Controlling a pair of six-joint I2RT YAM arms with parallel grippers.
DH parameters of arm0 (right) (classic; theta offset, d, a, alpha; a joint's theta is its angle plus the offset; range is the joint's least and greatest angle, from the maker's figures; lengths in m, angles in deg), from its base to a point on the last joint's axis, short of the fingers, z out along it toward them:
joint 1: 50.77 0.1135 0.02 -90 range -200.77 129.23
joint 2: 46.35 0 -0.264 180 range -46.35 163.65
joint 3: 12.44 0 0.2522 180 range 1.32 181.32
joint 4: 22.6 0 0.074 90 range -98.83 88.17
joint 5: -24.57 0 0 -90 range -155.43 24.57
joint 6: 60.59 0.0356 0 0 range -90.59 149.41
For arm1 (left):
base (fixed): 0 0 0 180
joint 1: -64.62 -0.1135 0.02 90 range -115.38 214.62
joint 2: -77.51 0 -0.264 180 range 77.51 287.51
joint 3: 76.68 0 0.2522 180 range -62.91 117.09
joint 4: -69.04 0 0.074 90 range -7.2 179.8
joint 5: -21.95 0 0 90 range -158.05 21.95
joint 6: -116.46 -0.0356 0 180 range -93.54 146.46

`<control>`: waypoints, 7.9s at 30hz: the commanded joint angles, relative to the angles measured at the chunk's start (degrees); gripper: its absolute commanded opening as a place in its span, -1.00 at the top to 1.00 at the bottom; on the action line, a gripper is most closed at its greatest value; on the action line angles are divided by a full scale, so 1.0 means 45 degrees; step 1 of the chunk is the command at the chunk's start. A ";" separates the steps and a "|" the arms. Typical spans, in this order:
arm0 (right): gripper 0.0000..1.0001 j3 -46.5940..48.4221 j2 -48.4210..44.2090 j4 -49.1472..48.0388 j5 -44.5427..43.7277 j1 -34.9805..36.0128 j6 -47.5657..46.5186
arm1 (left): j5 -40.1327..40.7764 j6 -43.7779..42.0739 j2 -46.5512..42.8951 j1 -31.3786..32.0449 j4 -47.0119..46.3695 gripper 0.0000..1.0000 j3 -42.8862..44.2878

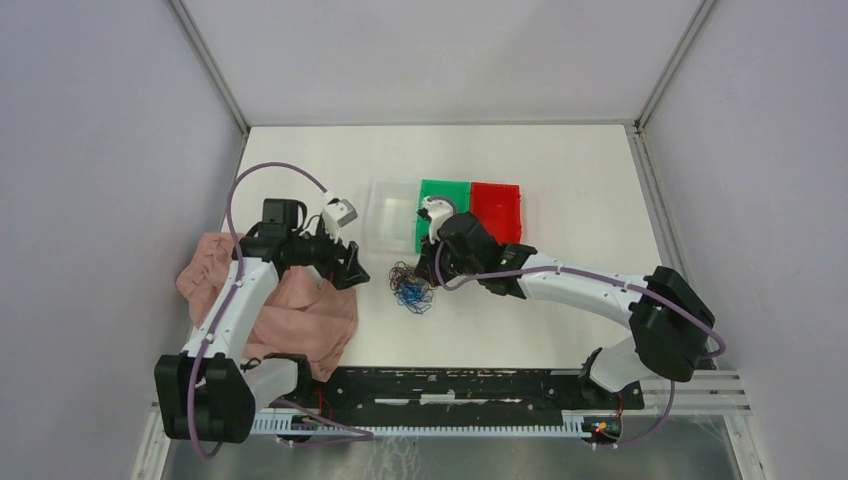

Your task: Untangle the cables

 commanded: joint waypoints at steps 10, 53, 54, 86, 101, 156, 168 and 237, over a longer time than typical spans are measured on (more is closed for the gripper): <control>1.00 0.2460 -0.1026 0.0182 0.2116 0.0070 0.0414 | -0.0922 -0.0871 -0.0792 0.1479 0.0243 -0.81 0.0314; 1.00 0.4011 -0.4822 0.2309 0.1573 -0.1244 -0.0591 | 0.4420 -0.1792 -0.1280 0.1754 -0.3302 0.94 -0.3244; 1.00 0.4157 -0.4988 0.2307 0.1562 -0.1366 -0.0562 | 0.4555 -0.1825 -0.1328 0.1756 -0.3364 0.94 -0.3306; 1.00 1.2496 -0.4831 0.4274 0.0592 -0.2955 -0.0849 | 0.6077 -0.2861 -0.1631 0.2000 -0.4026 0.94 -0.4361; 1.00 1.5906 -0.4516 0.6247 -0.3879 -0.2966 -0.3036 | 0.6957 -0.3480 -0.1390 0.2150 -0.4783 0.94 -0.4985; 1.00 1.5297 0.0643 -0.1672 0.5917 -0.2973 0.7964 | 0.0762 0.7386 -0.2506 0.5545 -1.0207 -0.48 -0.1408; 0.95 1.2953 -0.0243 -0.1899 0.6222 -0.3027 0.7433 | -0.1344 0.7429 -0.2622 0.5600 -0.8938 0.94 -0.0035; 0.18 0.0242 -0.2257 -0.9491 0.8302 -0.0568 0.2403 | -0.0862 0.7671 -0.3446 0.5582 -0.6608 0.94 0.4939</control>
